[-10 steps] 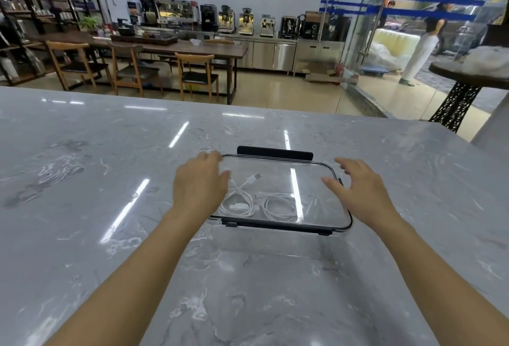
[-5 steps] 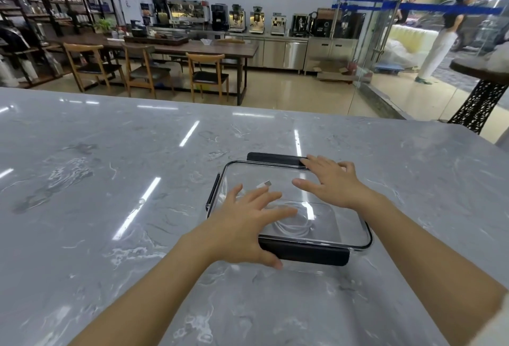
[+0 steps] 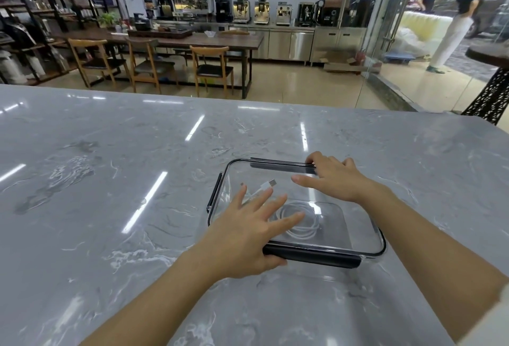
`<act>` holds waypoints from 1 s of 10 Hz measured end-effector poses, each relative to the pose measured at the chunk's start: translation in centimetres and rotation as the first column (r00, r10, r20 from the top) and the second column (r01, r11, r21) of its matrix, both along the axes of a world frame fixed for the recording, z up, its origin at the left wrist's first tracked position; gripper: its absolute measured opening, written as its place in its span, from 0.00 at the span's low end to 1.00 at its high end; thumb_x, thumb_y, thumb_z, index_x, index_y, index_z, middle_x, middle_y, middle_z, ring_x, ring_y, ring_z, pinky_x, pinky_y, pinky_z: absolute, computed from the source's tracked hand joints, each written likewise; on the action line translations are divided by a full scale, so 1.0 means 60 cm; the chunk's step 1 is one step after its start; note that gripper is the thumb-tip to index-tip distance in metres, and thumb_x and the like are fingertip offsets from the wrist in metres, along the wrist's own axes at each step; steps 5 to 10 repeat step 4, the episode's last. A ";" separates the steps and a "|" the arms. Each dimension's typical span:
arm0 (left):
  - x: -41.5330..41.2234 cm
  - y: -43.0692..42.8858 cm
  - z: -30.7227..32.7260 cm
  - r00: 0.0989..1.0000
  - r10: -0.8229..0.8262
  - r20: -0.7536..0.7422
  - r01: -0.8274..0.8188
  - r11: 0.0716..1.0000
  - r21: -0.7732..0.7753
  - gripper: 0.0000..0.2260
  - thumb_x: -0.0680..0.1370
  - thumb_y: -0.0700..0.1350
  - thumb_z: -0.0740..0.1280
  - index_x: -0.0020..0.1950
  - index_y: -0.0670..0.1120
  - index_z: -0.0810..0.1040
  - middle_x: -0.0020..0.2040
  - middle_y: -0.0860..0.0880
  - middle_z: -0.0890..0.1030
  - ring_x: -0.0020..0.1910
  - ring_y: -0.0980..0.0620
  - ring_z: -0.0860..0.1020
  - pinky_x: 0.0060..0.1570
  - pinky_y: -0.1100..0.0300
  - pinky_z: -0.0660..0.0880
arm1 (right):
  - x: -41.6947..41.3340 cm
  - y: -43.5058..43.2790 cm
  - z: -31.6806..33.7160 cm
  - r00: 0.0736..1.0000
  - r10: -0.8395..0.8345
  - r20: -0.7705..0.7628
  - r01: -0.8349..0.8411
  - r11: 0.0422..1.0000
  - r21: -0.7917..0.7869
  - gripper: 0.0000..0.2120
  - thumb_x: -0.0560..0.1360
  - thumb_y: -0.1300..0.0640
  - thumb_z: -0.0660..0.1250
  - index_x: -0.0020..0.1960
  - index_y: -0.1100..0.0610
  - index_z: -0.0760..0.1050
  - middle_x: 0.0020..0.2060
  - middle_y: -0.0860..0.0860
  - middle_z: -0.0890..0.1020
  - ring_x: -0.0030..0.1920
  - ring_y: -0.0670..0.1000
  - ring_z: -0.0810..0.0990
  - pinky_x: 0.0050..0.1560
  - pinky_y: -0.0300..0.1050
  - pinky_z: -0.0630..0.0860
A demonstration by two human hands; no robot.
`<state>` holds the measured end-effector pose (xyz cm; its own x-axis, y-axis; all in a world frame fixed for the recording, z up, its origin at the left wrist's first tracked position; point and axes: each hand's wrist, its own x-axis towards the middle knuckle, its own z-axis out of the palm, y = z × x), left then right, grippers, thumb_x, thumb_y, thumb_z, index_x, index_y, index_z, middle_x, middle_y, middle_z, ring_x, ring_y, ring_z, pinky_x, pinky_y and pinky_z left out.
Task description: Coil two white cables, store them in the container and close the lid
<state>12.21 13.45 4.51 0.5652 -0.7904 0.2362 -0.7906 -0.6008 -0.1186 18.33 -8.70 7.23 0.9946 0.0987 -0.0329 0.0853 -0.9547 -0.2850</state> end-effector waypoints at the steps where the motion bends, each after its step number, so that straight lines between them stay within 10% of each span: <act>1: -0.001 0.001 0.002 1.000 0.016 -0.009 -0.017 1.000 -0.017 0.32 0.67 0.67 0.59 0.68 0.56 0.66 0.66 0.46 0.76 0.66 0.43 0.72 0.60 0.39 0.71 | -0.004 -0.001 0.001 0.999 0.007 0.035 -0.008 1.000 0.021 0.29 0.70 0.31 0.55 0.61 0.51 0.64 0.48 0.48 0.74 0.51 0.50 0.71 0.59 0.53 0.58; 3: -0.006 0.001 0.024 0.985 0.038 -0.166 -0.043 0.999 -0.025 0.31 0.68 0.70 0.58 0.69 0.61 0.64 0.71 0.50 0.69 0.72 0.48 0.64 0.69 0.40 0.61 | -0.015 -0.012 0.025 0.991 -0.020 0.133 0.020 1.000 0.002 0.30 0.72 0.34 0.57 0.66 0.51 0.64 0.68 0.50 0.64 0.67 0.52 0.65 0.66 0.53 0.56; 4: -0.014 -0.002 0.047 0.923 0.129 -0.362 -0.172 0.981 -0.090 0.30 0.71 0.69 0.57 0.71 0.62 0.59 0.75 0.55 0.60 0.75 0.57 0.53 0.74 0.50 0.46 | -0.039 -0.038 0.071 0.989 -0.042 0.141 0.015 0.982 0.188 0.24 0.73 0.41 0.63 0.63 0.52 0.68 0.59 0.51 0.75 0.53 0.50 0.76 0.55 0.47 0.71; 10: -0.014 -0.002 0.047 0.923 0.129 -0.362 -0.172 0.981 -0.090 0.30 0.71 0.69 0.57 0.71 0.62 0.59 0.75 0.55 0.60 0.75 0.57 0.53 0.74 0.50 0.46 | -0.039 -0.038 0.071 0.989 -0.042 0.141 0.015 0.982 0.188 0.24 0.73 0.41 0.63 0.63 0.52 0.68 0.59 0.51 0.75 0.53 0.50 0.76 0.55 0.47 0.71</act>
